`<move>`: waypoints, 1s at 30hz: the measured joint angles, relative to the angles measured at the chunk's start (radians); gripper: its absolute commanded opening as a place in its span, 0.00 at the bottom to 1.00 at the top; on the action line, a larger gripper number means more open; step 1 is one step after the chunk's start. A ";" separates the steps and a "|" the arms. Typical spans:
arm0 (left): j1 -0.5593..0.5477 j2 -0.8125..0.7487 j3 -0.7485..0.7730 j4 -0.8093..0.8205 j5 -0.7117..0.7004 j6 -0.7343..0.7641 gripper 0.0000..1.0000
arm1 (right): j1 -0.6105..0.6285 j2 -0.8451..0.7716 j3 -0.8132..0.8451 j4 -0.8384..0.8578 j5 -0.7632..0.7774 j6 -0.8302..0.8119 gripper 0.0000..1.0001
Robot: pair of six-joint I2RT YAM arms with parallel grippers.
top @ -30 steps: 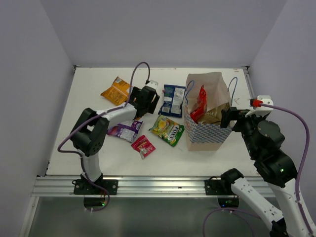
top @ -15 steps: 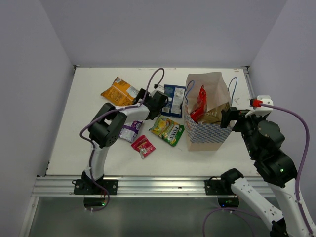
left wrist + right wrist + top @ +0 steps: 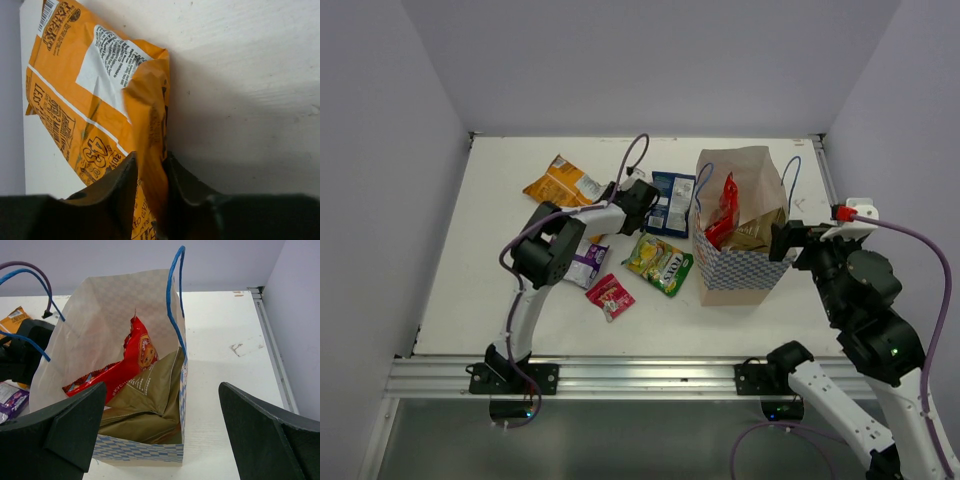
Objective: Place the snacks into the paper bag
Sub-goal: Pick up the snack from the center of the board.
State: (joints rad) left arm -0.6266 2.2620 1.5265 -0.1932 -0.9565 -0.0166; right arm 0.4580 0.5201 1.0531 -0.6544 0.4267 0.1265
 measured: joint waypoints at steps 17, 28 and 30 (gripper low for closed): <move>0.074 -0.277 0.013 -0.159 0.195 -0.028 0.00 | 0.000 -0.001 -0.004 0.003 0.000 -0.007 0.99; 0.156 -0.513 0.273 -0.215 0.389 -0.064 0.00 | 0.000 0.034 0.051 -0.012 -0.018 0.014 0.98; 0.153 -0.523 0.329 -0.229 0.426 -0.069 0.00 | 0.000 0.039 0.066 -0.016 -0.024 0.021 0.98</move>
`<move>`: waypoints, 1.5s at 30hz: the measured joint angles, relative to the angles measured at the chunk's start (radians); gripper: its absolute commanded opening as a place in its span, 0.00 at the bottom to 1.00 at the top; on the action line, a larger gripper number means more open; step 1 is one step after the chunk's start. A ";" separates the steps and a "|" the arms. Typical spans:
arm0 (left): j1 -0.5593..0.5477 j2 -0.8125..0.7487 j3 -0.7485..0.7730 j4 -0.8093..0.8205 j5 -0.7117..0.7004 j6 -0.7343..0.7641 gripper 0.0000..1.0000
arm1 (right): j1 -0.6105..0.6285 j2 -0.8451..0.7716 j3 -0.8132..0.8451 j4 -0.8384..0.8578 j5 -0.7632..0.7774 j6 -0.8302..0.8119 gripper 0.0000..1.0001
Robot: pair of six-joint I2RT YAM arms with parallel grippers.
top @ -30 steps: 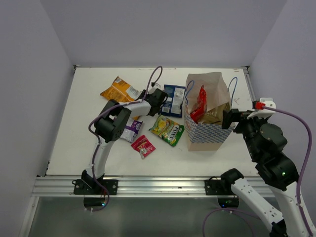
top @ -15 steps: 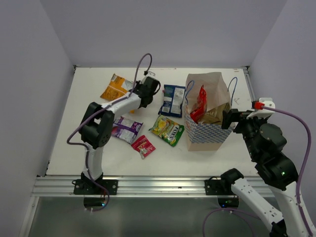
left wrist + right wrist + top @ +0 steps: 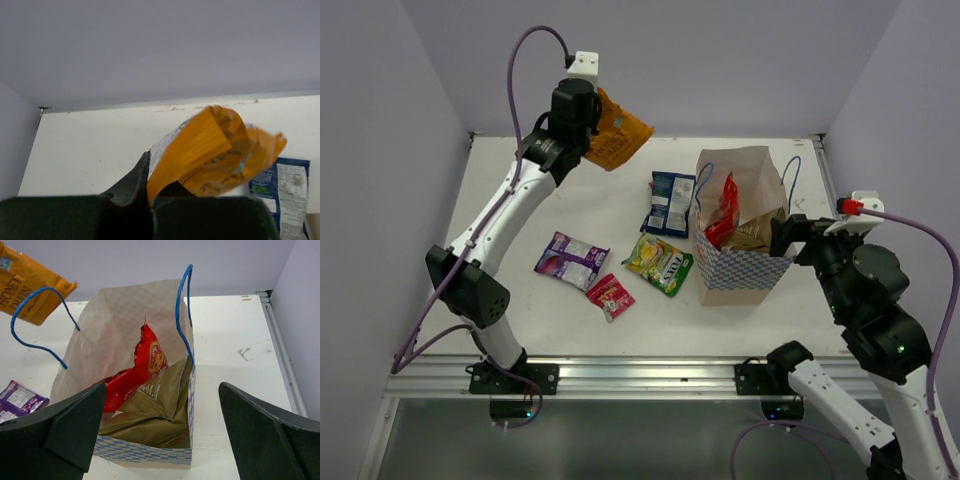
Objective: Place the snacks into the paper bag
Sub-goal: Pick up the snack from the center of the board, then place the snack in the paper bag.
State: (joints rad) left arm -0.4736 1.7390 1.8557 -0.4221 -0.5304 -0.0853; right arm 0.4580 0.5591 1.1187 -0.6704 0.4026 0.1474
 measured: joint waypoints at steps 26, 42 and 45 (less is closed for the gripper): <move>-0.087 -0.089 0.223 0.256 0.660 -0.035 0.00 | 0.000 0.123 0.176 -0.198 0.130 0.127 0.96; -0.185 0.092 0.265 0.707 1.083 -0.022 0.00 | 0.000 0.126 0.179 -0.259 0.185 0.158 0.95; -0.189 0.139 0.265 0.765 1.189 -0.015 0.00 | 0.000 0.100 0.177 -0.252 0.178 0.150 0.95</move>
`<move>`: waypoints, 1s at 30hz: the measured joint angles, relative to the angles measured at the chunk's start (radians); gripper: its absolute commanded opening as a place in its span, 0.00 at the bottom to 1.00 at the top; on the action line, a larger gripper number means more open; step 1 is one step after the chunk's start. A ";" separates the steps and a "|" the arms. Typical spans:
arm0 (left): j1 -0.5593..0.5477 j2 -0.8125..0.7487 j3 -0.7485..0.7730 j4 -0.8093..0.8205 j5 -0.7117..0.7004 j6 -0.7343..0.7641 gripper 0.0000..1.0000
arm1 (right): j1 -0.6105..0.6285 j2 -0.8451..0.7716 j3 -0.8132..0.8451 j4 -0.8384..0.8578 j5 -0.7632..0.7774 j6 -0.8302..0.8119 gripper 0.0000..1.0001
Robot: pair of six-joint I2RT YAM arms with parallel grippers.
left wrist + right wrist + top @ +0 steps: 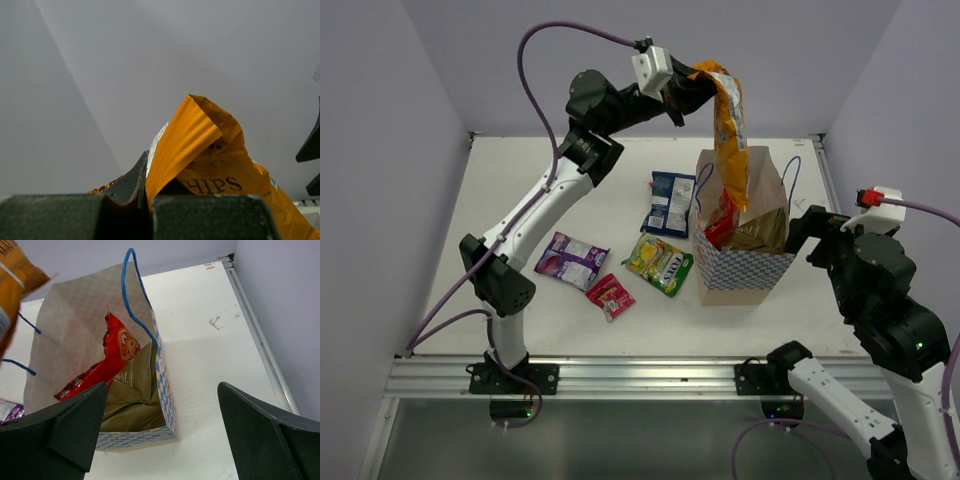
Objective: Place the snacks into the paper bag
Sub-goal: Place the snack in the paper bag.
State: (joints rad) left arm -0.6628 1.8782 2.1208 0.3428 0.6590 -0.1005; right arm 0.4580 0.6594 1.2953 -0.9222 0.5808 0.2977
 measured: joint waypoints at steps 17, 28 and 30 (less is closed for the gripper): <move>-0.025 0.252 0.060 0.100 0.239 0.024 0.00 | 0.000 -0.033 -0.077 0.078 -0.084 -0.045 0.95; -0.043 0.391 0.066 0.130 0.168 0.137 0.00 | 0.000 -0.005 -0.087 0.110 -0.102 -0.079 0.95; -0.043 0.415 0.066 0.123 0.135 0.165 0.00 | 0.000 0.002 -0.090 0.115 -0.102 -0.084 0.95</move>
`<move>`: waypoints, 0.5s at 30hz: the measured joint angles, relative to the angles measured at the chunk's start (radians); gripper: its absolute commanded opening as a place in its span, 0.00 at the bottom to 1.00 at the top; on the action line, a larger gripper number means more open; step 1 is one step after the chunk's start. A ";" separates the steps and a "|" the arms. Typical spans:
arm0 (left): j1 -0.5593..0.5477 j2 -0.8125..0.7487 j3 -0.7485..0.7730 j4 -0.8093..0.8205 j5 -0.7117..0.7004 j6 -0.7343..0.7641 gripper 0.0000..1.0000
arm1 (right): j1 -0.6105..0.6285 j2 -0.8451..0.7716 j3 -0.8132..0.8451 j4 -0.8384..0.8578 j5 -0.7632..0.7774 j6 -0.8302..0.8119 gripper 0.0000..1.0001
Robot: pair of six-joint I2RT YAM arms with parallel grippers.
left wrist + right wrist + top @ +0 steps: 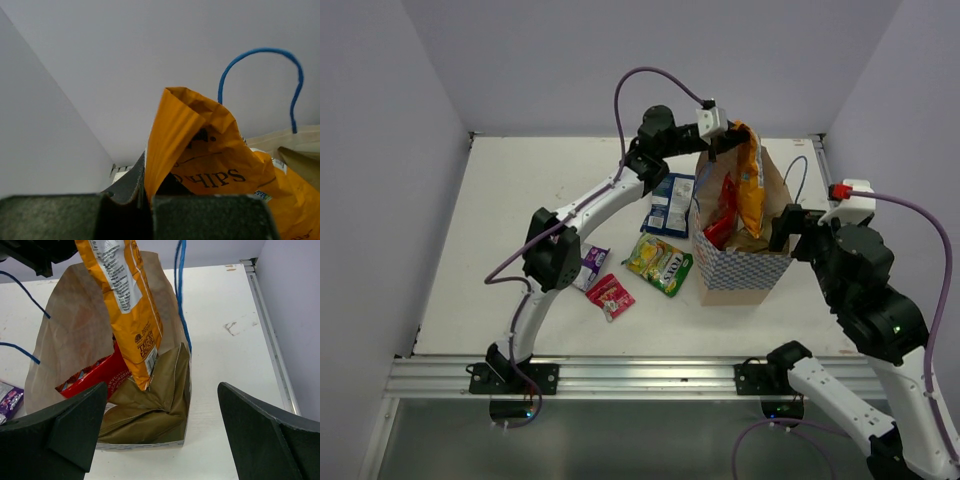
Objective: Place the snacks into the paper bag
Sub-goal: Place the snack in the paper bag.
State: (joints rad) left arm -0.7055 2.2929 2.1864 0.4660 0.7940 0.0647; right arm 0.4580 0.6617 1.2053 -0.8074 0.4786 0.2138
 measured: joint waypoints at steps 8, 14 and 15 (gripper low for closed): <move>0.000 0.021 0.026 -0.042 -0.065 0.106 0.00 | 0.000 0.026 -0.008 0.016 -0.001 -0.023 0.95; -0.002 0.020 0.026 -0.064 -0.029 0.141 0.22 | 0.000 0.026 -0.017 0.019 -0.001 -0.031 0.95; -0.003 0.018 0.022 -0.074 -0.019 0.152 0.24 | 0.000 0.026 -0.017 0.019 0.000 -0.032 0.95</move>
State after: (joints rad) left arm -0.7086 2.3104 2.2086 0.3916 0.7750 0.2169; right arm 0.4580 0.6872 1.1881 -0.7883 0.4782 0.1822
